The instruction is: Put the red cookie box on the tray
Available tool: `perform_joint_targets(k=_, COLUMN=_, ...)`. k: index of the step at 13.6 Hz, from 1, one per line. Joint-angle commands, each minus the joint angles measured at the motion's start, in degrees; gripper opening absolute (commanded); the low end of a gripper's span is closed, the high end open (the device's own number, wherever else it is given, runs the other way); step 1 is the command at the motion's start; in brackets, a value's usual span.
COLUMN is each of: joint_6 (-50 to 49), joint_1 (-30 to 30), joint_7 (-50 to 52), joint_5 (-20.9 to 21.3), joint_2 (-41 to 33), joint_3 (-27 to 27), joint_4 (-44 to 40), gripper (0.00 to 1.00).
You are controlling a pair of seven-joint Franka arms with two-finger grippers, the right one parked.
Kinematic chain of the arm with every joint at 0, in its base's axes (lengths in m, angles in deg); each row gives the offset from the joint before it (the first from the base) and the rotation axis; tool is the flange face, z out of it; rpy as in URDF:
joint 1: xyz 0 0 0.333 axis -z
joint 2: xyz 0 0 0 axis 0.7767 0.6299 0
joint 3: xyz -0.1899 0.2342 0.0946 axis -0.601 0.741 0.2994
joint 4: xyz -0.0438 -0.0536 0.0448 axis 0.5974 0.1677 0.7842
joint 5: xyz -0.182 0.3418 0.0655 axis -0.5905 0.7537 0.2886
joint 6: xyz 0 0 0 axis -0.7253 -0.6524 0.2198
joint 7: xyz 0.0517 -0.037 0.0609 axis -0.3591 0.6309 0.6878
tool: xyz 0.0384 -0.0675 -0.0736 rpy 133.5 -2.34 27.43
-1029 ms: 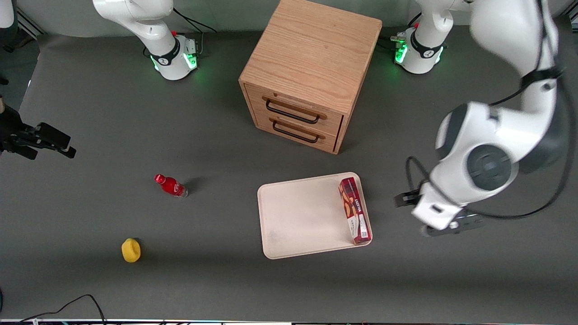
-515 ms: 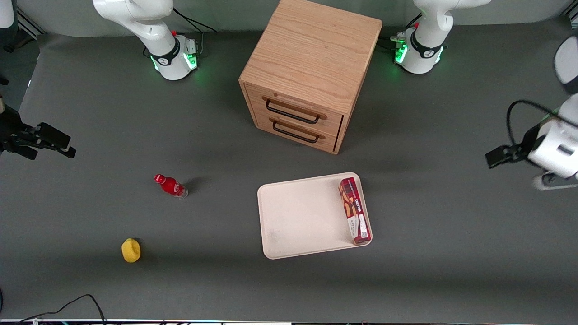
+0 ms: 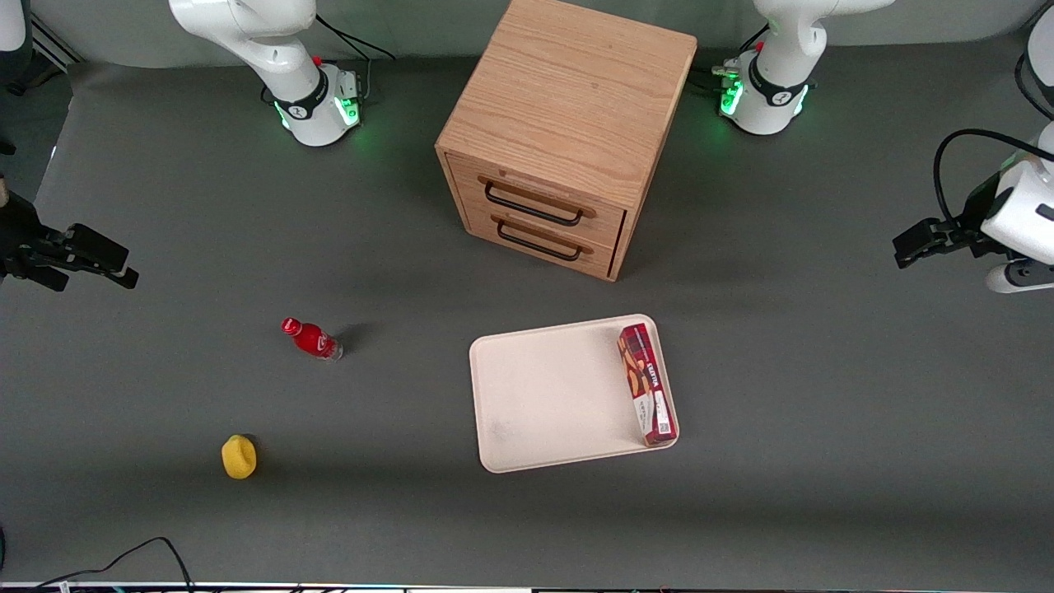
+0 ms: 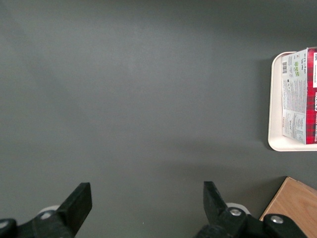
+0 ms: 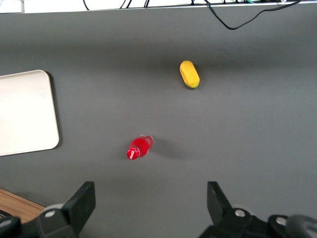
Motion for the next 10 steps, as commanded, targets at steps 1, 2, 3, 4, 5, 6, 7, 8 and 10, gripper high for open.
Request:
perform_joint_targets(k=1, joint_6=-0.7, joint_1=-0.8, joint_7=-0.8, joint_5=-0.8, joint_2=-0.4, joint_3=-0.2, joint_4=-1.4, gripper=1.00)
perform_joint_targets(k=2, joint_6=-0.8, joint_1=-0.8, joint_7=-0.9, joint_5=-0.8, joint_2=0.0, joint_3=-0.2, joint_4=-2.3, gripper=1.00)
perform_joint_targets(k=3, joint_6=-1.2, joint_1=-0.8, joint_7=-1.2, joint_5=-0.8, joint_2=-0.1, joint_3=-0.2, joint_4=-2.6, gripper=1.00)
perform_joint_targets(k=4, joint_6=-2.2, joint_1=-0.8, joint_7=-2.7, joint_5=-0.8, joint_2=-0.1, joint_3=-0.2, joint_4=-3.1, gripper=1.00)
perform_joint_targets(k=5, joint_6=-2.6, joint_1=-0.7, joint_7=-3.0, joint_5=-0.9, joint_2=0.1, joint_3=-0.2, joint_4=-3.9, gripper=1.00)
perform_joint_targets(k=6, joint_6=-2.7, joint_1=-0.7, joint_7=-3.0, joint_5=-0.9, joint_2=0.2, joint_3=-0.3, joint_4=-4.2, gripper=1.00)
perform_joint_targets(k=7, joint_6=-2.7, joint_1=-0.7, joint_7=-3.0, joint_5=-0.9, joint_2=0.2, joint_3=-0.3, joint_4=-4.3, gripper=1.00)
perform_joint_targets(k=8, joint_6=-2.8, joint_1=-0.5, joint_7=-3.0, joint_5=-0.9, joint_2=0.6, joint_3=-0.4, joint_4=-4.8, gripper=1.00)
perform_joint_targets(k=10, joint_6=-2.8, joint_1=-0.1, joint_7=-3.0, joint_5=-0.9, joint_2=0.9, joint_3=-0.4, joint_4=-5.0, gripper=1.00)
